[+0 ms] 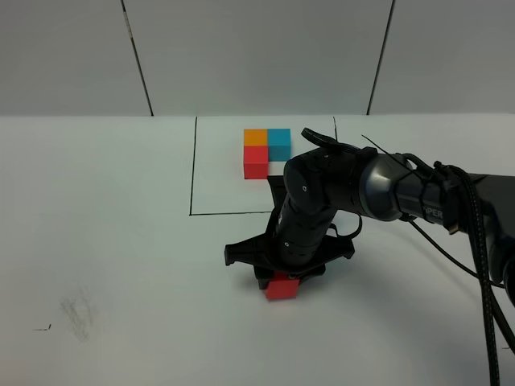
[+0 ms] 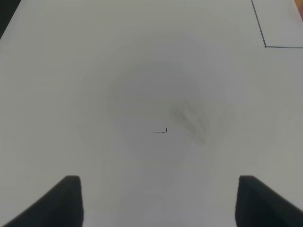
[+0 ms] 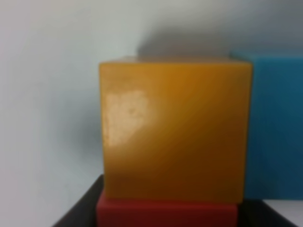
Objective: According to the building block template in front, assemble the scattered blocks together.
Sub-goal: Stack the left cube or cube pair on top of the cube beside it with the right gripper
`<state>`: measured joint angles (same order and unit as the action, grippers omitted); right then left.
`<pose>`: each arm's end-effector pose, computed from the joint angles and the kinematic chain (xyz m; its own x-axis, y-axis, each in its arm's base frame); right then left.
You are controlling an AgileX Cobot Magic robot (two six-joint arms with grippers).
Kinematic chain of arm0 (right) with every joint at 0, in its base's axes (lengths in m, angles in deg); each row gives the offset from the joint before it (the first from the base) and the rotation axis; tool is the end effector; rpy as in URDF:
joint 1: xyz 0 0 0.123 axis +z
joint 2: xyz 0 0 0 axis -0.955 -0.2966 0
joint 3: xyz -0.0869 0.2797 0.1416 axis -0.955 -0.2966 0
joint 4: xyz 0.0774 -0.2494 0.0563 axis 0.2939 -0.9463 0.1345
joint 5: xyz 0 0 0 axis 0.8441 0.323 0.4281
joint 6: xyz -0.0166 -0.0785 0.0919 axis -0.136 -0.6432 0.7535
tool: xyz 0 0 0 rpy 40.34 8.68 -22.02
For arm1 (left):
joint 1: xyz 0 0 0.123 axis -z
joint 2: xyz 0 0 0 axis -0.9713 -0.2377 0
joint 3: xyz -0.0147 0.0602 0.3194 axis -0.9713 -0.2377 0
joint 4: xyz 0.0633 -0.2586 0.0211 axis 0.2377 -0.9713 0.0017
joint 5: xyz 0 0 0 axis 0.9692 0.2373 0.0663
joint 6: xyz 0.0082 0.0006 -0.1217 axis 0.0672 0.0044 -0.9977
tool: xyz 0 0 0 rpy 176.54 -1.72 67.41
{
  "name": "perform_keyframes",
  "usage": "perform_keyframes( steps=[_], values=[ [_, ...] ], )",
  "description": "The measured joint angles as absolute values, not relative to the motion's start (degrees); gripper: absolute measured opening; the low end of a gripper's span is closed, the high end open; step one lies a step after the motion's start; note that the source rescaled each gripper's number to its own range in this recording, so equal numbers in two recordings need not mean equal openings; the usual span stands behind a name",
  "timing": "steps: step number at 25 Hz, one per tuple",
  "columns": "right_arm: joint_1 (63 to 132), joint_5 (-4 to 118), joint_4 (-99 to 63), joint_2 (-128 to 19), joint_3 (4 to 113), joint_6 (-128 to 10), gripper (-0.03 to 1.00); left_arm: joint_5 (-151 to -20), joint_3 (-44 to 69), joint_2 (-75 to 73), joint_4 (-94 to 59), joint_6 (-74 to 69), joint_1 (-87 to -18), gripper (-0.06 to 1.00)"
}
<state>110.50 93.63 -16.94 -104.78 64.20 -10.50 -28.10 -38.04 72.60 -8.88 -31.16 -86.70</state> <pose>0.3647 0.2989 0.1242 -0.9875 -0.1045 -0.1184 -0.1265 0.9722 0.1968 -0.0055 -0.0106 0.2733 -0.4449 -0.0330 -0.8949 -0.0911 0.9958 0.0086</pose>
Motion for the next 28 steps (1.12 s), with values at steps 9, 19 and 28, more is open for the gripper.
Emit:
perform_keyframes(
  steps=[9,19,28],
  values=[
    [111.29,92.13,-16.50,-104.78,63.55,-10.50,0.01,-28.10,-38.04,72.60,-8.88,-31.27,-86.70,0.61],
    [111.29,87.90,-15.38,-104.78,60.27,-10.50,0.01,-28.10,-38.04,72.60,-8.88,-31.27,-86.70,0.61],
    [111.24,86.46,-14.81,-104.59,59.28,-11.49,0.01,-28.10,-38.04,72.60,-8.88,-31.22,-86.70,0.61]
  ],
)
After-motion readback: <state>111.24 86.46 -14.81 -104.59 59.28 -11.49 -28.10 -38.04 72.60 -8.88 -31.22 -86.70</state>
